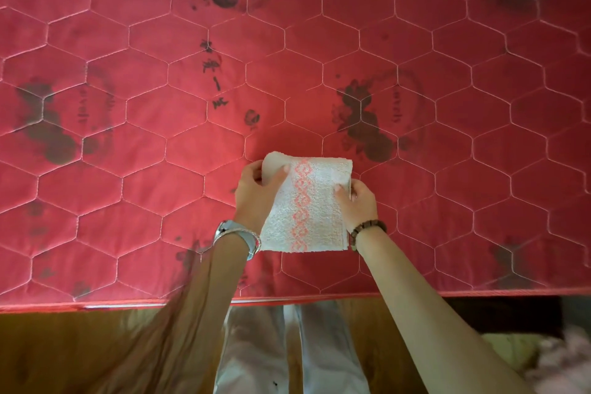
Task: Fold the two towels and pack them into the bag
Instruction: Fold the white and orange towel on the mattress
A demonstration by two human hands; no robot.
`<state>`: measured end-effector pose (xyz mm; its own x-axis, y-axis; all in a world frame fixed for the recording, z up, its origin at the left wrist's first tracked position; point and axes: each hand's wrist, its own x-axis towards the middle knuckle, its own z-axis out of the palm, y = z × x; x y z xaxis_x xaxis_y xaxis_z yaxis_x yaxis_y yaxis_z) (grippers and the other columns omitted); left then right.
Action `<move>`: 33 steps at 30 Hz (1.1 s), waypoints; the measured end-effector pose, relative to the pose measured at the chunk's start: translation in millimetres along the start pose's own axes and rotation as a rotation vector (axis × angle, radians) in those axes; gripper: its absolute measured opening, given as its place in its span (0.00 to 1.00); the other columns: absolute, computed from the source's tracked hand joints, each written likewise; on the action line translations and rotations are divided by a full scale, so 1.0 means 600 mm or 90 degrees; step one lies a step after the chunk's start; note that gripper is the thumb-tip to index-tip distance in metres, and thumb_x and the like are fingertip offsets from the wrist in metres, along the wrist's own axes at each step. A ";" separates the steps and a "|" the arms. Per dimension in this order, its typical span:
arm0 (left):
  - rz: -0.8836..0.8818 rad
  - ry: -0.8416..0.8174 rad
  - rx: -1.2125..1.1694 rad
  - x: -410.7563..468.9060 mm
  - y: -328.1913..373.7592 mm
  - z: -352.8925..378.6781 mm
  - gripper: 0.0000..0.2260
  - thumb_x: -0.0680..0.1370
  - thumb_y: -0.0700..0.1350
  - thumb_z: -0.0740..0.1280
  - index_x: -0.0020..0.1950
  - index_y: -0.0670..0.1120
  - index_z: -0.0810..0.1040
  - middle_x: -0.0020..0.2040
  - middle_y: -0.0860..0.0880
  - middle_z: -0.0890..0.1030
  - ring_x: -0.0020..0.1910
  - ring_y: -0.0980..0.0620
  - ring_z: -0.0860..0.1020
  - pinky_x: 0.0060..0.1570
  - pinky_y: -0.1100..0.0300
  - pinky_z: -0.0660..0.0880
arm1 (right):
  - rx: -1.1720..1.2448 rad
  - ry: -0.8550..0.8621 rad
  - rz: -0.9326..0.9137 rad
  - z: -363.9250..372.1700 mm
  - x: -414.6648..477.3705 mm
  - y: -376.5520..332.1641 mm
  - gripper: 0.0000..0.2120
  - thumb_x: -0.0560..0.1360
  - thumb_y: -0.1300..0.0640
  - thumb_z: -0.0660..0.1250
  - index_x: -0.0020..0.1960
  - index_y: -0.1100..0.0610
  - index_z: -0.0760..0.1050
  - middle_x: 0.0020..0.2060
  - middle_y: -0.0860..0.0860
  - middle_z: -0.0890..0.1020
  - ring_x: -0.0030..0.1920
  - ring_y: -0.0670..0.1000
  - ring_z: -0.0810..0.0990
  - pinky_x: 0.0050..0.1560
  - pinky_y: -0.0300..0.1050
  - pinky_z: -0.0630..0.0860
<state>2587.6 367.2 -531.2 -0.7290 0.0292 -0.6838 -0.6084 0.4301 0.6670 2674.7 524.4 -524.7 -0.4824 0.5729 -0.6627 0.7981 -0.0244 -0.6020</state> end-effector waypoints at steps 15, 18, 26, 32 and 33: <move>0.001 -0.007 0.077 0.032 0.005 0.010 0.22 0.76 0.56 0.71 0.64 0.44 0.76 0.46 0.53 0.78 0.42 0.56 0.75 0.38 0.63 0.70 | -0.011 0.068 0.034 0.004 0.027 -0.031 0.21 0.76 0.40 0.66 0.56 0.58 0.76 0.40 0.47 0.78 0.39 0.46 0.76 0.35 0.38 0.69; 0.013 -0.014 0.080 0.036 -0.001 0.002 0.22 0.77 0.55 0.70 0.65 0.42 0.76 0.45 0.53 0.78 0.41 0.56 0.74 0.37 0.63 0.70 | -0.048 0.047 0.051 0.002 0.035 -0.026 0.20 0.75 0.42 0.69 0.57 0.57 0.77 0.44 0.48 0.79 0.45 0.49 0.79 0.39 0.40 0.70; -0.003 -0.007 0.009 0.018 0.002 -0.005 0.23 0.74 0.57 0.74 0.63 0.48 0.73 0.53 0.52 0.80 0.50 0.54 0.79 0.46 0.62 0.76 | -0.056 0.135 -0.039 0.000 0.010 -0.028 0.15 0.75 0.49 0.71 0.56 0.55 0.73 0.49 0.49 0.80 0.47 0.48 0.78 0.41 0.40 0.75; 0.021 -0.015 -0.003 -0.007 -0.023 -0.012 0.27 0.72 0.59 0.75 0.66 0.52 0.69 0.59 0.54 0.77 0.57 0.57 0.77 0.56 0.59 0.76 | -0.425 0.120 -0.513 0.021 -0.040 -0.006 0.23 0.78 0.59 0.64 0.72 0.57 0.68 0.74 0.54 0.67 0.75 0.55 0.65 0.75 0.52 0.61; 0.020 -0.020 0.005 -0.009 -0.027 -0.011 0.26 0.73 0.59 0.74 0.66 0.52 0.70 0.59 0.54 0.78 0.57 0.57 0.78 0.56 0.59 0.76 | -0.467 0.076 -0.564 0.031 -0.042 0.003 0.24 0.78 0.58 0.63 0.74 0.56 0.66 0.76 0.53 0.65 0.76 0.55 0.63 0.77 0.54 0.58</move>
<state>2599.6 353.9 -536.3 -0.7372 0.0713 -0.6719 -0.5830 0.4357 0.6858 2681.5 494.6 -517.5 -0.9718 0.2260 -0.0673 0.2336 0.8841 -0.4046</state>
